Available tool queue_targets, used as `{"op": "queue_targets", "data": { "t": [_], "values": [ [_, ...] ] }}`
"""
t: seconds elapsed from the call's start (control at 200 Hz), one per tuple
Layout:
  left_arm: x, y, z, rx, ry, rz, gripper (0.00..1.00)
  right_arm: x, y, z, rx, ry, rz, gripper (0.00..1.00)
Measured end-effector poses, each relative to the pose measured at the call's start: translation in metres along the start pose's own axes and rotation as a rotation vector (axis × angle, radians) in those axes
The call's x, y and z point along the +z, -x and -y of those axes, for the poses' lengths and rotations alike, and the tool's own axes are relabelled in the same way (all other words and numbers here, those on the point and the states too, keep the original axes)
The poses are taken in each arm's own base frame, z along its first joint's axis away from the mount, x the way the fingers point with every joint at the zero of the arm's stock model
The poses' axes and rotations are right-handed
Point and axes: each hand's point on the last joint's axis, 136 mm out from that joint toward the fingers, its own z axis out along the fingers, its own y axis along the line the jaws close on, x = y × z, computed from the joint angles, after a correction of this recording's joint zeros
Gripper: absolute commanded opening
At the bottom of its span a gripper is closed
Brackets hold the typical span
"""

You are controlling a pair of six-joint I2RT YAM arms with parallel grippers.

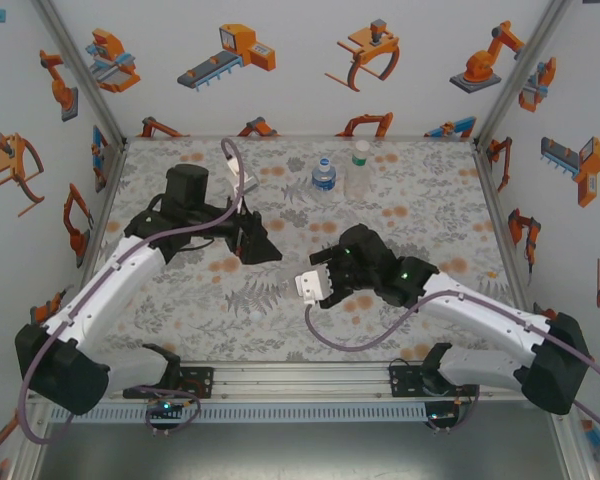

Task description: Screw on the bottle caps

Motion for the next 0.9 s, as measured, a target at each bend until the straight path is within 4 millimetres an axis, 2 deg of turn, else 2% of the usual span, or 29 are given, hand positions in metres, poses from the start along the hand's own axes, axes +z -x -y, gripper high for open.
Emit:
{"op": "queue_targets", "data": {
  "t": [0.275, 0.586, 0.901],
  "values": [
    [0.027, -0.014, 0.025, -0.05, -0.117, -0.118, 0.97, -0.013, 0.016, 0.014, -0.065, -0.043, 0.014, 0.35],
    [0.058, -0.041, 0.027, -0.115, -0.168, -0.274, 1.0, -0.021, 0.029, 0.024, -0.102, -0.066, 0.027, 0.34],
    [0.071, -0.043, 0.03, -0.126, -0.197, -0.338, 0.88, -0.027, 0.035, 0.026, -0.135, -0.085, 0.029, 0.34]
  ]
}}
